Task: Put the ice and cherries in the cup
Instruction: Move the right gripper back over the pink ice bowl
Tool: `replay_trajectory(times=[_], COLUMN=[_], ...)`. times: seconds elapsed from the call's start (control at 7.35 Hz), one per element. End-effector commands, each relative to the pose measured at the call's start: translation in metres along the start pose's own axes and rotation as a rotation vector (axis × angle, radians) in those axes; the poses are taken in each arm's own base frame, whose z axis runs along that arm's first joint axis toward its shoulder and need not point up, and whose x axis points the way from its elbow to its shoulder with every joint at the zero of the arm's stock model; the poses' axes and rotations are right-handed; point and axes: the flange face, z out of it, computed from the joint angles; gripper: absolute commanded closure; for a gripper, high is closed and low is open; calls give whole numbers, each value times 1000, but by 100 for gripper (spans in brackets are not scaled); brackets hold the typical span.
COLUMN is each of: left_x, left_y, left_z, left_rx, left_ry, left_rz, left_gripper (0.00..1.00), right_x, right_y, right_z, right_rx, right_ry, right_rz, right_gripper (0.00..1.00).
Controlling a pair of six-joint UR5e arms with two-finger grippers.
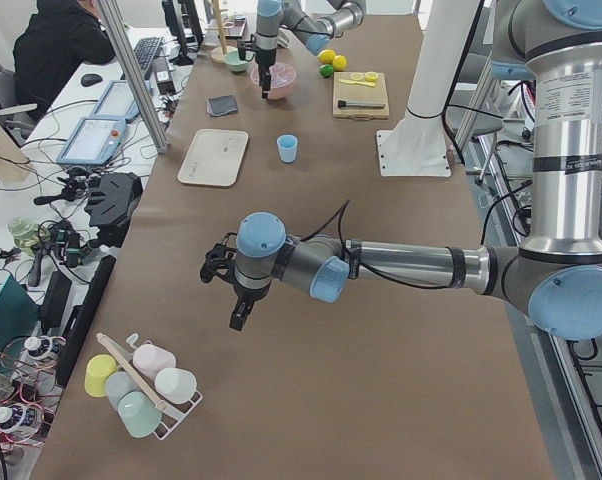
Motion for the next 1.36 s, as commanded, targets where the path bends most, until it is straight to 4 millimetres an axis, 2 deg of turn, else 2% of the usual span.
replay_trajectory(times=[0.0,0.14,0.41,0.54,0.68,0.82,1.22], left_x=[0,-2,1,2,2,4,4], left_y=[1,1,-5,-5,-7,-7,-13], left_z=[0,1,0,-1,-1,-3,-3], left_rx=[0,7,20,22,25,28,31], left_ry=[0,0,0,0,1,1,-1], left_rz=[0,6,21,23,23,26,30], left_gripper=[2,2,2,2,2,2,2], right_x=[95,115,149,177,199,207,197], right_y=[29,33,30,39,54,59,66], right_z=[41,45,31,33,46,52,58], right_rx=[-36,-34,-42,-66,-97,-109,-120], right_ry=[55,57,49,42,60,70,61], right_rz=[-109,-132,-117,-121,-123,-117,-123], right_gripper=[7,8,9,9,8,8,12])
